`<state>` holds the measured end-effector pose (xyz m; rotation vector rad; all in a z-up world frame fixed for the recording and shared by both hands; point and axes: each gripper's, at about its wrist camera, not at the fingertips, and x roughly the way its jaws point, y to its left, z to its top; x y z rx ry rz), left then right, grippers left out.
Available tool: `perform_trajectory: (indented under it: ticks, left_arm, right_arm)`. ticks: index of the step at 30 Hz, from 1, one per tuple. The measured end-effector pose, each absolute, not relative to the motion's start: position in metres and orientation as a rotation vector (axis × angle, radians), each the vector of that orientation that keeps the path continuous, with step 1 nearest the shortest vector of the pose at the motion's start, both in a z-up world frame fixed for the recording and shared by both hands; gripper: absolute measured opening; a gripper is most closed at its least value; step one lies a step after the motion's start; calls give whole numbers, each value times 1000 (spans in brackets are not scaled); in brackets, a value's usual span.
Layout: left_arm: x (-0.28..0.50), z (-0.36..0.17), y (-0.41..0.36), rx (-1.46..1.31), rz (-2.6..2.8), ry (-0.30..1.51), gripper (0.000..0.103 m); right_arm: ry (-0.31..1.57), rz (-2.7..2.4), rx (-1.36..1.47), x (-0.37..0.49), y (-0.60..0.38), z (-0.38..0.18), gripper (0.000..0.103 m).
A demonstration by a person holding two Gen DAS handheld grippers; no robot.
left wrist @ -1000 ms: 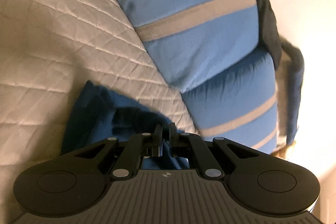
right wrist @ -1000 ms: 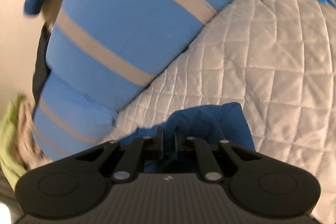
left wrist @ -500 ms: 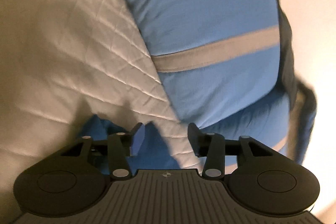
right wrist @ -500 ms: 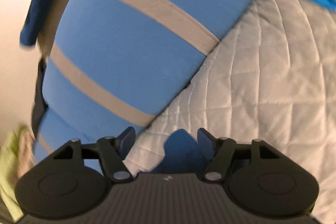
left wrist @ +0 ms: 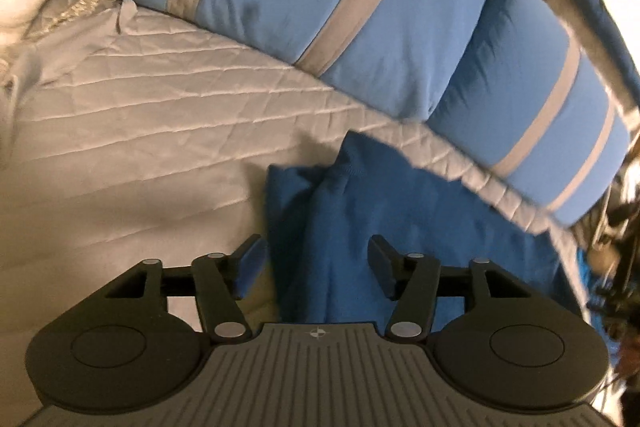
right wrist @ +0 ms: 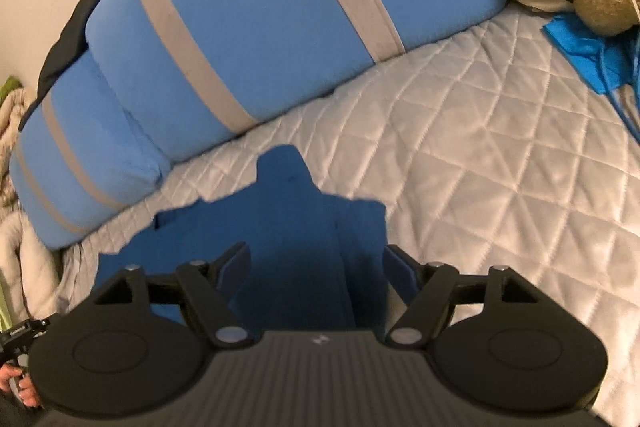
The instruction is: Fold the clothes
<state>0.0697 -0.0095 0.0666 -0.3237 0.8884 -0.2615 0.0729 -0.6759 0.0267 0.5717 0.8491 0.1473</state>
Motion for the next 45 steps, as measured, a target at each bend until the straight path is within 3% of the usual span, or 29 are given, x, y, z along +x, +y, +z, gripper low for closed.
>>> perform_trajectory:
  ticks: [1,3,5,15,20,23,35,43,45]
  left_arm:
    - [65,69,-8,-308,-263,889,60]
    - [56,77,-5,-270,-267,882,64]
    - [48,87,-5,-232,-265,870,68]
    - [4,158,17,-191,-338,790,72]
    - [-18,172,28,-205,-361,757,78]
    - [-25,156,29,-222,-353,766,78]
    - [-35,96,21,-334,-324,844,78]
    - [-36,84,7,-297,-335,878,78]
    - [-36,81,4,-291,-335,883,78]
  right_arm:
    - [852,148,565,67,-678,31,85]
    - [851,127,533,59,-680,43,98]
    - [843,118,500,50,-682,58,103]
    - [731,180,429,-10,-710,171,103]
    - [705,205,399,-47,-724,201,103]
    - [733,212,395,-58,-730,180,103]
    - [926,278,743,-54,-725,-5,103]
    - [956,308,835,-40,-699,-42,98]
    - [956,308,846,-41,-694,-41,92]
